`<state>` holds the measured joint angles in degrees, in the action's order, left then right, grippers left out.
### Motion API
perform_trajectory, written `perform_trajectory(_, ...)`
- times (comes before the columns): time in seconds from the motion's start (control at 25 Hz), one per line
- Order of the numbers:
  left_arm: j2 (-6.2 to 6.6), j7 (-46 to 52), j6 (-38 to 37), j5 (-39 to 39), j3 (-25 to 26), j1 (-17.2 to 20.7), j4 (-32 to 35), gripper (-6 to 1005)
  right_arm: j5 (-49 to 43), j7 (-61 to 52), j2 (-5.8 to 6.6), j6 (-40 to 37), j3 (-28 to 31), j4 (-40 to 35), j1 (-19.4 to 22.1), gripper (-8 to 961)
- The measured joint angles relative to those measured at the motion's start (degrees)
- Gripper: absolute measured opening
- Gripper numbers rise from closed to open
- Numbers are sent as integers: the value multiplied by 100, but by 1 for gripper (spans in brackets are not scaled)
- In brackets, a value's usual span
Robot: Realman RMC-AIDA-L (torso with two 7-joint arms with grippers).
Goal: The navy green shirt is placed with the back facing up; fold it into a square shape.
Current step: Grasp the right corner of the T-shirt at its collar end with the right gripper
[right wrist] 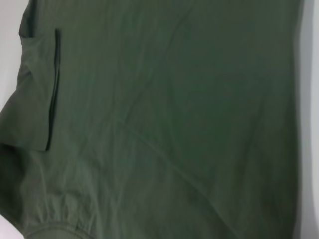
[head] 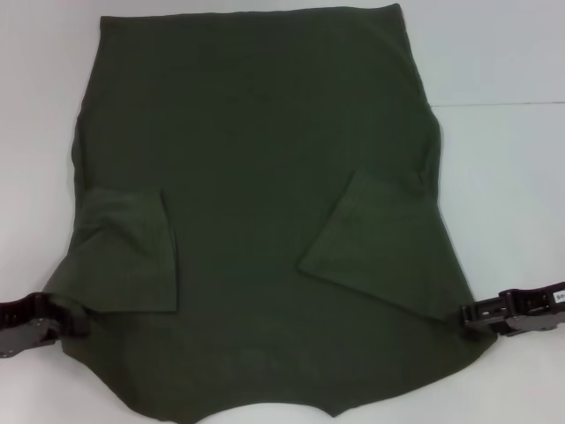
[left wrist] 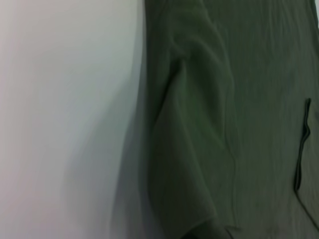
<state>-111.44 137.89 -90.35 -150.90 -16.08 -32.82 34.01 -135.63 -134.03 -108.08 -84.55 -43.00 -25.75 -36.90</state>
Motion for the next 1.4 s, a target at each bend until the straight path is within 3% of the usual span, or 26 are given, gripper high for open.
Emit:
perform_trajectory(0.32,0,0,7,0,-1,-25,-7,29,-19,0,-73,-11,-30,1,-66,820)
perform_trajectory(1.12,-9,0,9,4,8,-87,-11,29,-41,-36,-63,207,-51,-13,-86,542)
perform_trajectory(1.4,-9,4,9,8,8,-98,-18,30,-274,-10,-90,294,-50,-9,-121,375)
